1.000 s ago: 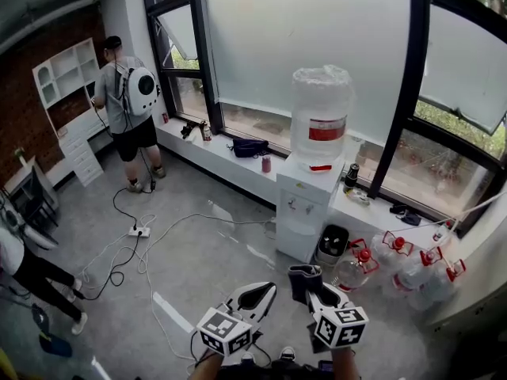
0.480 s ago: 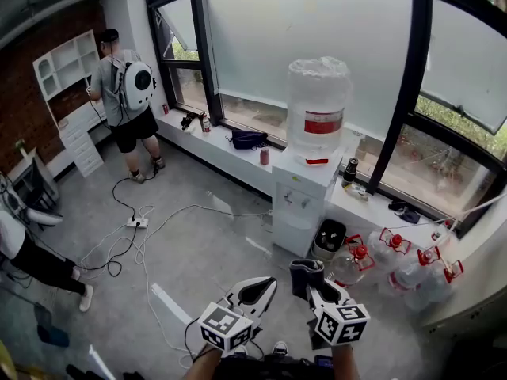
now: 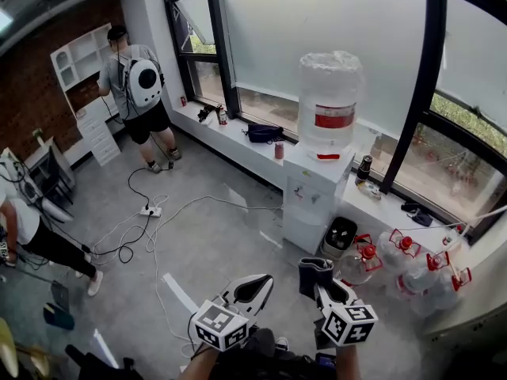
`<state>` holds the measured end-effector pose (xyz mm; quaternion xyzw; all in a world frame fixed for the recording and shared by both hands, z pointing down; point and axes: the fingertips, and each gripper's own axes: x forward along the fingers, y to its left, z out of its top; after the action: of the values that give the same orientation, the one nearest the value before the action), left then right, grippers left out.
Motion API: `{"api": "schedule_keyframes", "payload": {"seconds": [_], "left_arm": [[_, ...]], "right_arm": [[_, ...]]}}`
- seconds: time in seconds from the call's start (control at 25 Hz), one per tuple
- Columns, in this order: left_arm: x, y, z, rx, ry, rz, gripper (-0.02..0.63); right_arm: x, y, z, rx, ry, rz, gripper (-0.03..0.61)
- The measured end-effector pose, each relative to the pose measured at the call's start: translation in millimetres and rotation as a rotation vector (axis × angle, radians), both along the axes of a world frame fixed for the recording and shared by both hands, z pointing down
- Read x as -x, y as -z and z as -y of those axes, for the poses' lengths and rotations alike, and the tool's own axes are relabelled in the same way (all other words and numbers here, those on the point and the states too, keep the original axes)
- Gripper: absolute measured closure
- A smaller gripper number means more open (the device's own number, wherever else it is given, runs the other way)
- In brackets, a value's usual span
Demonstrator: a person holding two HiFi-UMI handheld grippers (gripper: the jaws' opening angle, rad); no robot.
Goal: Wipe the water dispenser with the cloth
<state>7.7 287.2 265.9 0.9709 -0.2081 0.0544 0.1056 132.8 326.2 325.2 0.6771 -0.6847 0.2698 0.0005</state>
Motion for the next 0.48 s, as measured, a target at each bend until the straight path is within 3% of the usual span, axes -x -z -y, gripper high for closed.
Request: {"api": "schedule_keyframes", "payload": {"seconds": [0.48], "left_arm": [[-19, -5, -11, -0.019, -0.032, 0.062, 0.595]], "right_arm": [[-5, -14, -3, -0.001, 0.003, 0.045, 0.474]]}}
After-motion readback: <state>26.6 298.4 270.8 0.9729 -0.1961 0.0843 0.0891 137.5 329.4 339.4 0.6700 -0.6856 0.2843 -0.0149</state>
